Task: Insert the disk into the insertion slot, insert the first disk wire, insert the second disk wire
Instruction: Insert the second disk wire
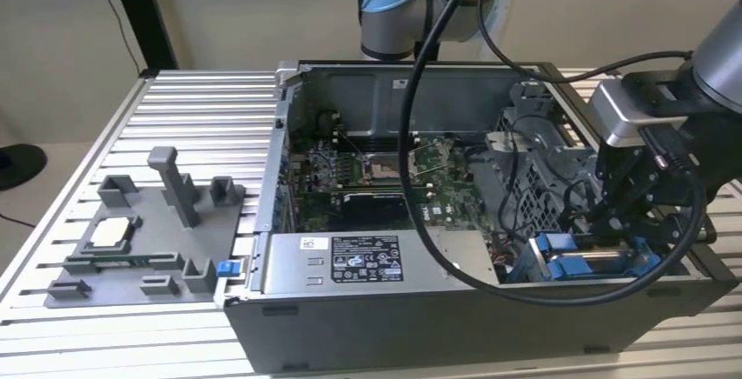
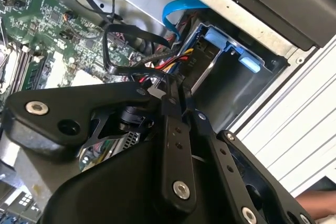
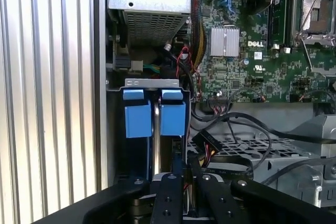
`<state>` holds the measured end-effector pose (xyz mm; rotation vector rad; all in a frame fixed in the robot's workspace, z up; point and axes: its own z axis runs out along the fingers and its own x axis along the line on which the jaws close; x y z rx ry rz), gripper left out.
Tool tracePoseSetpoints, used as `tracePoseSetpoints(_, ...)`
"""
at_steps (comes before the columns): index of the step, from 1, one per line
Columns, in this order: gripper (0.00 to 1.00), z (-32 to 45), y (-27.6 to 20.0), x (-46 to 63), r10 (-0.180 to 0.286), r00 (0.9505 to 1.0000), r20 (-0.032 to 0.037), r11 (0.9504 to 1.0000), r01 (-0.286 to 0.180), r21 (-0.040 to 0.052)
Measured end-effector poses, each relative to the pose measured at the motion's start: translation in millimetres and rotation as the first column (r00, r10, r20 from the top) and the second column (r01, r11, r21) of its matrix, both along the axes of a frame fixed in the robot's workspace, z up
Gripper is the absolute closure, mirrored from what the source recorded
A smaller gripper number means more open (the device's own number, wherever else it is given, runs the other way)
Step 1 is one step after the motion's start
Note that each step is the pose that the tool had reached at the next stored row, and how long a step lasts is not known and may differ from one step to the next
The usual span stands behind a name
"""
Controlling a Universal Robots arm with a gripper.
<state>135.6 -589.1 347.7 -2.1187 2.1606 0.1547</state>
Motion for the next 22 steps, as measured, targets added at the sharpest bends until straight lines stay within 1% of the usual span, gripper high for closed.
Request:
tracePoseSetpoints(10,1.00,-1.9,-0.3,0.0,0.000,1.0000,0.0023,1.0000,0.000,-0.0013)
tracePoseSetpoints(19,1.00,-4.6,-0.4,0.0,0.000,1.0000,0.0056,1.0000,0.000,-0.0078)
tracePoseSetpoints(22,1.00,-6.3,-0.4,-0.1,0.000,1.0000,0.0063,0.9999,0.000,-0.0121)
